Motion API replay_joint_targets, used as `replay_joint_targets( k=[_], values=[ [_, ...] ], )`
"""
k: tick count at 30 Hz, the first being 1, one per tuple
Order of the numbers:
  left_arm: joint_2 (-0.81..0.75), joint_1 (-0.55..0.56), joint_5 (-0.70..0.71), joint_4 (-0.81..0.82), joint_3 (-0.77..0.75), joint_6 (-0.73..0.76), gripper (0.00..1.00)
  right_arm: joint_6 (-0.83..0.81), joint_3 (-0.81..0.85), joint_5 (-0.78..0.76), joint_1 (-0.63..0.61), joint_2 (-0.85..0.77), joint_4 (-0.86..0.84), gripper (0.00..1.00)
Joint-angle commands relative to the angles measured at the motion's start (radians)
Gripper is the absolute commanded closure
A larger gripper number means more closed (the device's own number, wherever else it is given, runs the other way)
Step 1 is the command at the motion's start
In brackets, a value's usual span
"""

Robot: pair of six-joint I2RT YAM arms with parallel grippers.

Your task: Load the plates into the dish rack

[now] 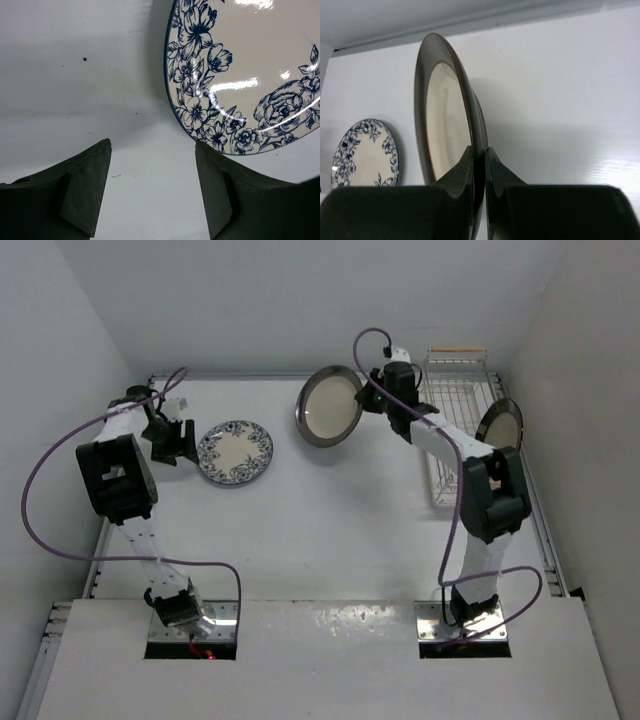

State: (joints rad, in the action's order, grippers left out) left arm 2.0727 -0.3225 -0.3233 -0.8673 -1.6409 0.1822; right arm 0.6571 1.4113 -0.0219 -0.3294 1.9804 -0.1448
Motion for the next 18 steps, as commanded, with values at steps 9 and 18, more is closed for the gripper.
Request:
replay_joint_targets(
  k=[9,18],
  values=[
    [-0.085,-0.007,-0.019,-0.007,-0.020,0.030,0.27,-0.410,0.008,-0.015,0.125,-0.523,0.043,1.00],
    [-0.103,-0.007,-0.030,-0.007,-0.011,0.039,0.27,-0.738,0.037,-0.297,0.257,-0.776,0.324,1.00]
  ],
)
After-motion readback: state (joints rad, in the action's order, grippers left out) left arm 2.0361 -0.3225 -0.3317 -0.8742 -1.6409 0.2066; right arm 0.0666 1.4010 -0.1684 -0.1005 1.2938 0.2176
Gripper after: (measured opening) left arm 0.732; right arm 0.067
